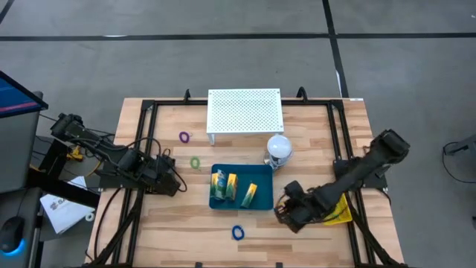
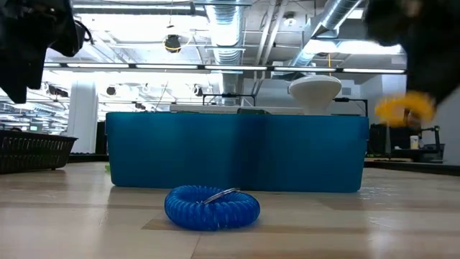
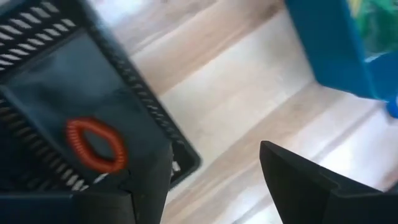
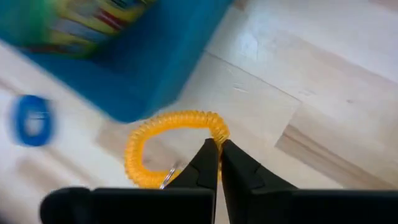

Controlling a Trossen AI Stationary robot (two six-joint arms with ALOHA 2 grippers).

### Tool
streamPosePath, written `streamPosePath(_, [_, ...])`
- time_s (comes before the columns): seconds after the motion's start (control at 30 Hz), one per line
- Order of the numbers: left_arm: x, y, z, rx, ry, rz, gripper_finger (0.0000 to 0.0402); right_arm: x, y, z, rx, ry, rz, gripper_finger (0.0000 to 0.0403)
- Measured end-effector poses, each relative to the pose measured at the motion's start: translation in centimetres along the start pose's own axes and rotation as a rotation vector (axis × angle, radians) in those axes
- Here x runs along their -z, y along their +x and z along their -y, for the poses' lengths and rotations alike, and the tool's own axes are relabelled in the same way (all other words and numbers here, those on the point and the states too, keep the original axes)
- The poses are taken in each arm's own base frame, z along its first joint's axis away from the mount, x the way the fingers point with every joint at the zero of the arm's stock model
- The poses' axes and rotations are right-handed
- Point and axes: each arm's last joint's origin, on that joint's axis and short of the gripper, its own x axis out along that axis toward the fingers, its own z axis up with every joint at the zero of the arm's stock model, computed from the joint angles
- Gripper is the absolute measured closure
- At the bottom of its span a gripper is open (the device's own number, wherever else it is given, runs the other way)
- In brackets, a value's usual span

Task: Pick & Place Office Desk Supplies
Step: Put the yellow spring keychain into the black bin

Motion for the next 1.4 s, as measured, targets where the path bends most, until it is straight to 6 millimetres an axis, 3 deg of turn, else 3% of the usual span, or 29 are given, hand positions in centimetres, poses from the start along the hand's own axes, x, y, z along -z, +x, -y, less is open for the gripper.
streamPosePath(0.2, [0.2,-0.5,0.7,0.137,0.047,-0.089,0.0164,1.2,-7.4,0.8,-0.161,0.041,0.112,0.0402])
streamPosePath(0.33, [0.2,-1.9,1.8,0.365,0.088,-0.078,0.0164,2.1,-11.7,1.4,-0.461,0.062,0.324,0.0402])
streamPosePath(0.47, [-0.2,-3.3,2.3,0.526,0.091,-0.019,0.0164,2.4,-14.6,2.1,-0.623,0.039,0.523,0.0403])
streamPosePath(0.63, [-0.5,-3.9,2.1,0.56,0.063,0.063,0.0164,2.5,-15.6,1.9,-0.667,0.001,0.652,0.0403])
streamPosePath(1.2, [-0.6,-4.1,2.5,0.594,0.055,0.082,0.0164,1.7,-15.5,1.0,-0.649,-0.036,0.675,0.0403])
streamPosePath(1.4, [-1.1,-5.4,4.7,0.831,0.205,0.222,0.0164,1.7,-15.6,0.9,-0.659,-0.023,0.671,0.0403])
